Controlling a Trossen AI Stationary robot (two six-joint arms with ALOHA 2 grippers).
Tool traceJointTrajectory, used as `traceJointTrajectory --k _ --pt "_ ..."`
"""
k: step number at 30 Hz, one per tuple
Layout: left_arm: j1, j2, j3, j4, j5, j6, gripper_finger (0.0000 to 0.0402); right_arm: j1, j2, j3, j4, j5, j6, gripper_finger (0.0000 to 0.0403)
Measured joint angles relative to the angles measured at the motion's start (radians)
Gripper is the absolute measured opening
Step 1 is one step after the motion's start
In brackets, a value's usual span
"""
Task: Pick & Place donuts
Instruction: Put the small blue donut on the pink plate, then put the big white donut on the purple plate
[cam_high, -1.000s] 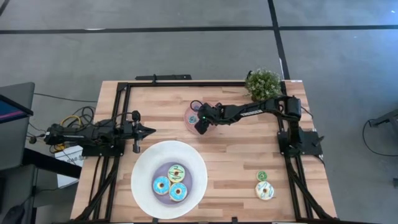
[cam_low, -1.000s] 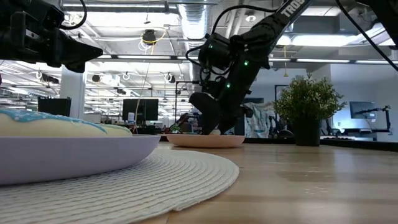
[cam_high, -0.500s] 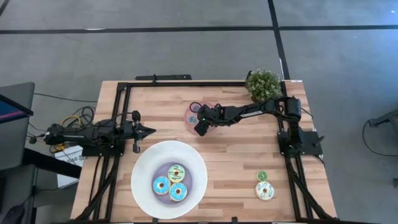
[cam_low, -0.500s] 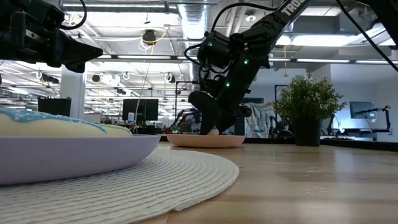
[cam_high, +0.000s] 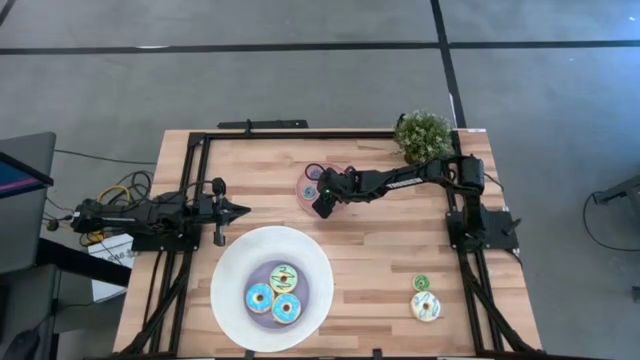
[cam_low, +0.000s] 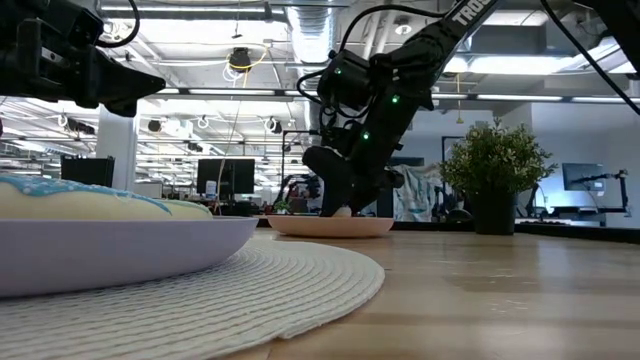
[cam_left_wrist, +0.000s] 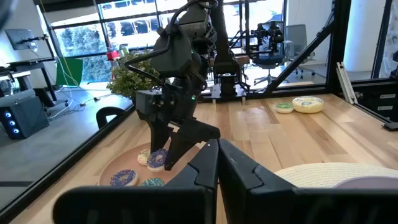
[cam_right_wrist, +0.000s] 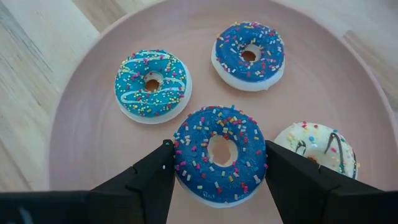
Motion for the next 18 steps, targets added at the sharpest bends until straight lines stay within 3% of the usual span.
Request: traceJointTrajectory --k 18 --pt "0.000 0.000 0.000 0.000 0.000 0.000 0.0000 -0.015 -0.024 0.000 -0.005 0.000 -0.052 0.0266"
